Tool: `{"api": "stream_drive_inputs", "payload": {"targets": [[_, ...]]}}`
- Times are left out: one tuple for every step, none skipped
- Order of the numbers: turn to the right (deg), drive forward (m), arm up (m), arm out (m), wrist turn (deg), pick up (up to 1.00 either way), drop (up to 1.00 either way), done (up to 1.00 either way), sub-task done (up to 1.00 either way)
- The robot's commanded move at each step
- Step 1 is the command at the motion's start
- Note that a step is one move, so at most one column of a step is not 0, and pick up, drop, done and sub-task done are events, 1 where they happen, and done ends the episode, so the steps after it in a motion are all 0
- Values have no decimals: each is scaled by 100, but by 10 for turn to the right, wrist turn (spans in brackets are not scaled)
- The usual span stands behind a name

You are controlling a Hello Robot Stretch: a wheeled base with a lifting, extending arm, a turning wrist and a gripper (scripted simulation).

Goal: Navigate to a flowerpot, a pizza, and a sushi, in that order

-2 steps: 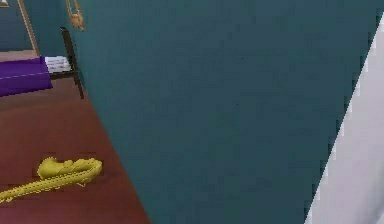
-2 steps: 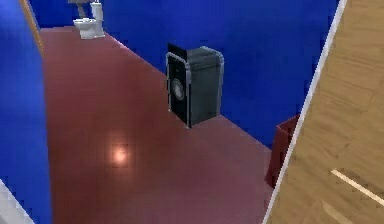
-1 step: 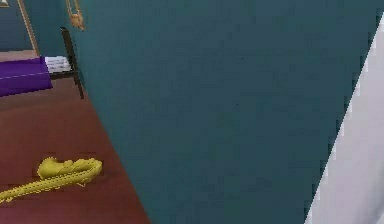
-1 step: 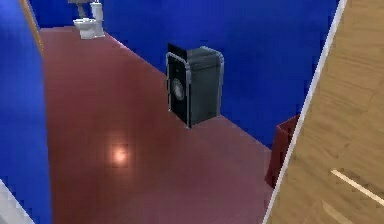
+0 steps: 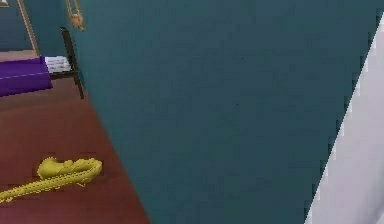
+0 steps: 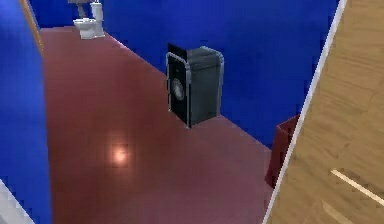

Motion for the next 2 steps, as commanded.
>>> {"api": "stream_drive_inputs", "payload": {"targets": [[-450, 0, 0, 0, 0, 0, 0, 0, 0], [-450, 0, 0, 0, 0, 0, 0, 0, 0]]}}
